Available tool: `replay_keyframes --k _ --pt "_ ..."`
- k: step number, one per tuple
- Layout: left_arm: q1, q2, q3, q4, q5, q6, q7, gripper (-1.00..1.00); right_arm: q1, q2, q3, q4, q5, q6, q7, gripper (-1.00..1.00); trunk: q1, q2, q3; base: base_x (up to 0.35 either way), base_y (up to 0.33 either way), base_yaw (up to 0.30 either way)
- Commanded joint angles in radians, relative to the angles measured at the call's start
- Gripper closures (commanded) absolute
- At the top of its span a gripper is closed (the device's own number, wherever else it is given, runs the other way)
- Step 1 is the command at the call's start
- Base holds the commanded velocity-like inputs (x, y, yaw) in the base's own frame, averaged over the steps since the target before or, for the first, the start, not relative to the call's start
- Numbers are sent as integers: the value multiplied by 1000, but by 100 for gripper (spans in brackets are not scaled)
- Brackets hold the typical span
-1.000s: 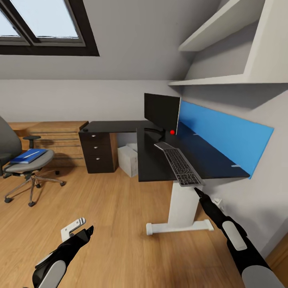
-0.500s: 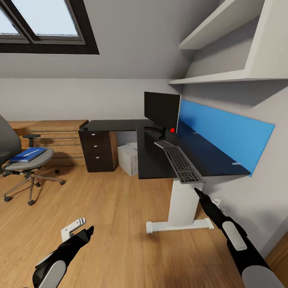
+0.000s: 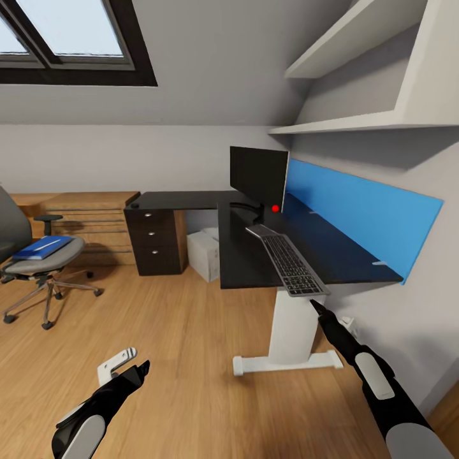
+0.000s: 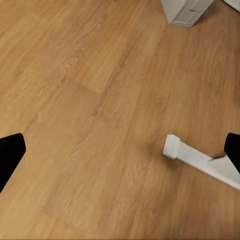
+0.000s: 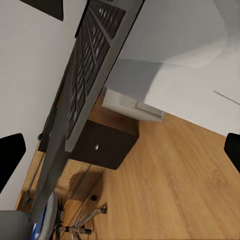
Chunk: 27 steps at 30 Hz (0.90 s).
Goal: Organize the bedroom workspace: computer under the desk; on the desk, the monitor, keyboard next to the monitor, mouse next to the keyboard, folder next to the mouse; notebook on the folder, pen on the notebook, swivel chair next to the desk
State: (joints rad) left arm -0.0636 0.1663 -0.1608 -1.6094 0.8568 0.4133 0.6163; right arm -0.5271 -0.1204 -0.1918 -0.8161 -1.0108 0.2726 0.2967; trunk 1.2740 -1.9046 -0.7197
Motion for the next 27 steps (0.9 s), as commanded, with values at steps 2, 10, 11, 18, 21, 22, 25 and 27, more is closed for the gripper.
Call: replay_keyframes --k 2,10,11,18,21,22,25,27 --pt "-1 1 -2 -1 8 1 8 -100 -1 0 -3 0 -8 8 2 -100 0 0 -1 61 0 0" --pt "-1 2 -1 0 7 1 9 -100 -1 -1 -3 0 -6 8 2 -100 0 0 -1 130 0 0" --pt "-1 2 -1 0 7 1 8 -100 -1 -1 -3 0 -6 8 2 -100 0 0 -1 33 0 0" --pt "-1 2 0 0 7 1 9 -100 -1 -1 -3 0 -6 8 2 -100 0 0 -1 120 0 0" --pt "-1 2 0 0 7 1 10 -100 -1 -1 -2 0 -6 8 2 -100 0 0 -1 106 0 0" --pt "-1 2 0 0 7 1 10 -100 -1 -1 -2 0 -6 8 2 -100 0 0 -1 66 0 0" --pt "-1 2 0 0 7 1 10 -100 -1 -1 -2 0 -6 8 2 -100 0 0 -1 38 0 0" --pt "-1 2 0 0 7 1 10 -100 -1 -1 -2 0 -6 8 2 -100 0 0 -1 65 7 0"
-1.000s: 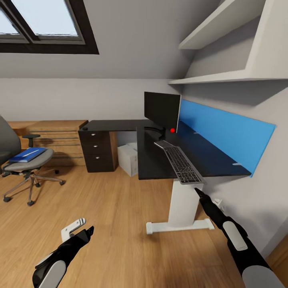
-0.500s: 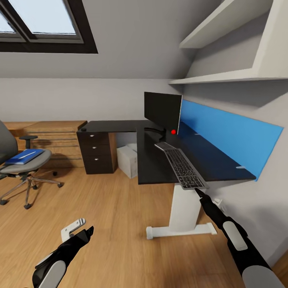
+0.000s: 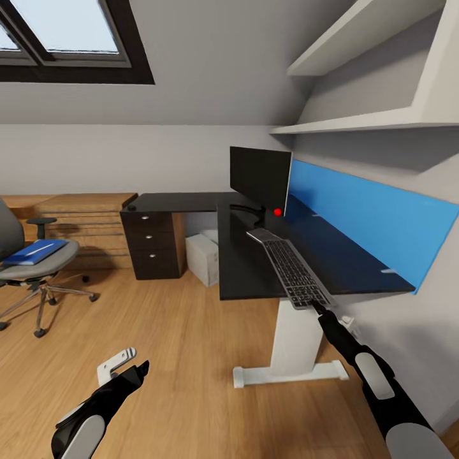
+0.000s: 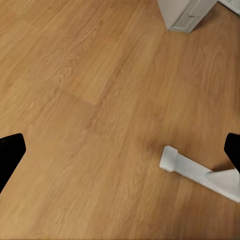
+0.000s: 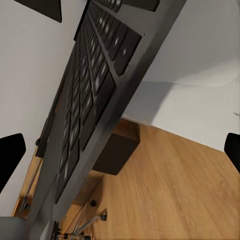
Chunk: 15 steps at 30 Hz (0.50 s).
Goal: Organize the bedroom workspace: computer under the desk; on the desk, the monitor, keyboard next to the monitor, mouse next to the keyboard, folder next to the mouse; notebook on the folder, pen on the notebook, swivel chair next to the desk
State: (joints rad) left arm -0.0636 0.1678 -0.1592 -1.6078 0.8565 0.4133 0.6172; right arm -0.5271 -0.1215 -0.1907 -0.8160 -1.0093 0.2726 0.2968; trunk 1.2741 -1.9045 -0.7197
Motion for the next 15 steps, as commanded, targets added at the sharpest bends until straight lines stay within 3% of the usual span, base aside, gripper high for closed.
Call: replay_keyframes --k 1,7,15 --pt "-1 1 -2 -1 7 1 9 -100 -1 0 -3 0 -8 8 2 -100 0 0 -1 151 25 0" --pt "-1 1 -2 -1 7 1 9 -100 -1 0 -3 0 -6 8 2 -100 0 0 -1 195 18 0" --pt "-1 1 -2 -1 7 1 9 -100 -1 0 -3 0 -6 8 2 -100 0 0 -1 24 2 0"
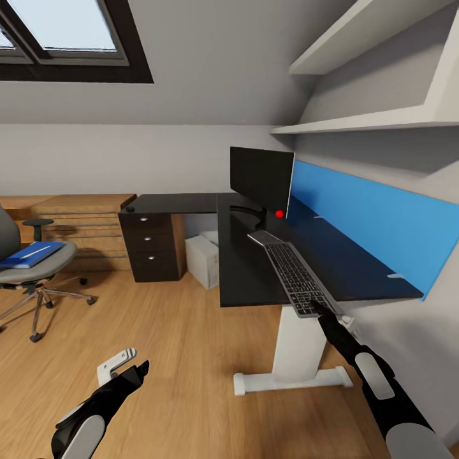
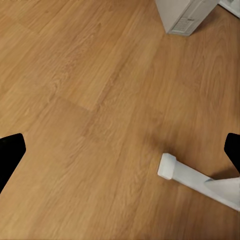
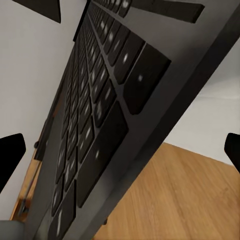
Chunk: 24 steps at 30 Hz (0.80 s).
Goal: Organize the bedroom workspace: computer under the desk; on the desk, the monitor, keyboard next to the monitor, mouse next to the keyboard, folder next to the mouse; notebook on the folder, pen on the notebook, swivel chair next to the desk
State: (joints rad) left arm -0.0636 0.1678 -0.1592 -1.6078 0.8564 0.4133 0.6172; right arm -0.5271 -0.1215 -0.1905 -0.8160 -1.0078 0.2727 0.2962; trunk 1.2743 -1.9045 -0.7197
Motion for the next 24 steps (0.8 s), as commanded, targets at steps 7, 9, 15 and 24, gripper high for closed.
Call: replay_keyframes --k 7,9,15,24 --pt "-1 1 -2 -1 7 1 9 -100 -1 0 -3 0 -8 8 2 -100 0 0 -1 124 0 0" --pt "-1 1 -2 -1 7 1 9 -100 -1 0 -3 0 -8 8 2 -100 0 0 -1 79 0 0" --pt "-1 1 -2 -1 7 1 9 -100 -1 0 -2 -1 -5 8 1 -100 0 0 -1 23 0 0" --pt "-1 1 -2 -1 7 1 9 -100 -1 0 0 -2 -2 8 -2 100 0 0 -1 1 0 0"
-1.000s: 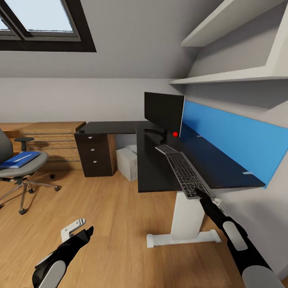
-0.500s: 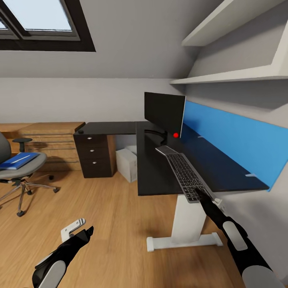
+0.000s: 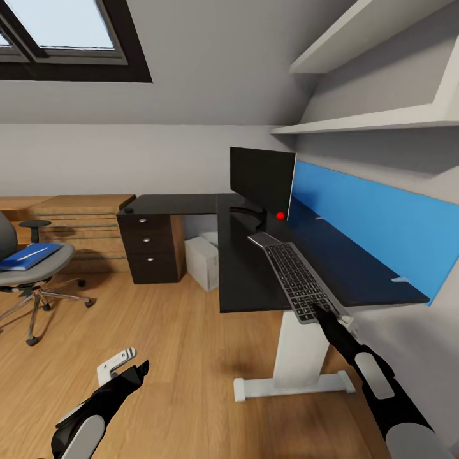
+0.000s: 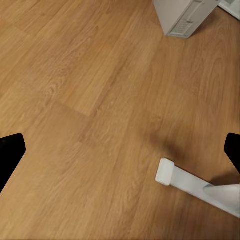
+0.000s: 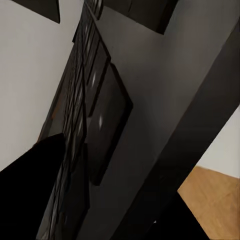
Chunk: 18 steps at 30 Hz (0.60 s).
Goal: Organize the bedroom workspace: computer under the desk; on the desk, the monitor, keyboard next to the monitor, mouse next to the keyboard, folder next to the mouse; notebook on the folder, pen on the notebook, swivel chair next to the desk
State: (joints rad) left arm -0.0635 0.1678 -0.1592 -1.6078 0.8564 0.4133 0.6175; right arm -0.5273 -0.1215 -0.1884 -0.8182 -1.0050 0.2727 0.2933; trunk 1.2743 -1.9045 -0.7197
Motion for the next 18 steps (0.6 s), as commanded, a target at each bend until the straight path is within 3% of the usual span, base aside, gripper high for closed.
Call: replay_keyframes --k 1,9,12,18 --pt "-1 1 -2 -1 7 1 9 -100 0 0 -2 0 -4 8 2 100 0 0 -1 0 0 0" --pt "-1 1 -2 -1 7 1 11 -100 0 0 1 -8 -1 3 8 100 -19 35 15 0 0 0" --pt "-1 1 -2 -1 7 1 11 -100 0 1 3 -75 -1 4 9 100 -31 56 24 0 0 0" --pt "-1 0 -2 -1 9 1 13 -100 1 2 45 -127 0 5 10 100 -54 98 43 0 0 0"
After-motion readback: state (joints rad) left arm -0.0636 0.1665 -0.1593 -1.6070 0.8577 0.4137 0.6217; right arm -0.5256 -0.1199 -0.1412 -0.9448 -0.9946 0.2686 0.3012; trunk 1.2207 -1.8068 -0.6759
